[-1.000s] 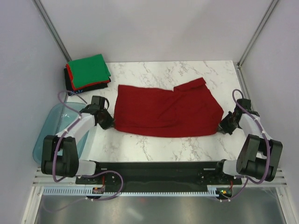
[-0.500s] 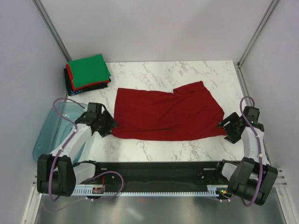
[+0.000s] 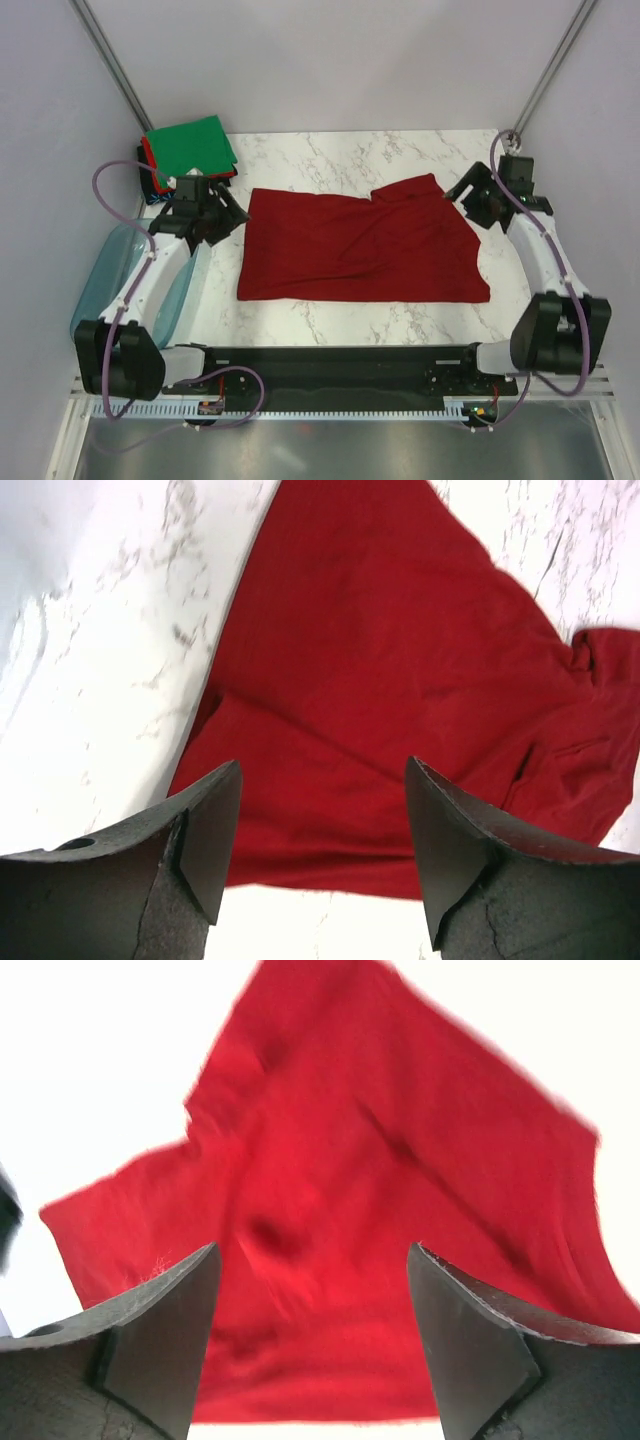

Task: Fold and stack the t-shirts
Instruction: Fold the tshirt

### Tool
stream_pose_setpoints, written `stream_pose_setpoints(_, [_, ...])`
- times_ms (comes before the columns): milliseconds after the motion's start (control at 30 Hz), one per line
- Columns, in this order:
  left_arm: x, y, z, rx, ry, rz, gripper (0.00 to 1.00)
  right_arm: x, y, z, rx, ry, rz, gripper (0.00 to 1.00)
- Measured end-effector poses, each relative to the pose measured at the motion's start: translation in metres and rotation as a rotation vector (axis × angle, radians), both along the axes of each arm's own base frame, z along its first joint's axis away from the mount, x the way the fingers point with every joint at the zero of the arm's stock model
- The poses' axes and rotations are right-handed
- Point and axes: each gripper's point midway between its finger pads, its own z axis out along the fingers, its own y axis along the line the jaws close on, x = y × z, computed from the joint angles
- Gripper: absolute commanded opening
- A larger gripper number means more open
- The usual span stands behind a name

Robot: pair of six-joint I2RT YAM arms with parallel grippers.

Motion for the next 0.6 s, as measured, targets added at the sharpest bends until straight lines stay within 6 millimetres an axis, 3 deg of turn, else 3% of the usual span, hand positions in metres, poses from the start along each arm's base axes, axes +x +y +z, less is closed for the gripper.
stream_pose_setpoints(133, [0.032, -0.003, 0.0, 0.015, 0.0, -0.016, 0.7, 0.075, -0.002, -0.01, -0.002, 0.002, 0.019, 0.73])
stream_pose_setpoints(333, [0.042, -0.003, -0.017, 0.031, 0.034, -0.029, 0.69, 0.165, -0.003, -0.066, 0.008, 0.063, 0.053, 0.64])
stream_pose_setpoints(467, [0.042, -0.003, -0.023, 0.033, 0.037, -0.032, 0.68, 0.208, -0.004, -0.094, 0.004, 0.07, 0.065, 0.62])
stream_pose_setpoints(600, [0.035, -0.002, -0.037, 0.035, 0.066, -0.033, 0.68, 0.235, -0.003, -0.104, -0.011, 0.054, 0.083, 0.58])
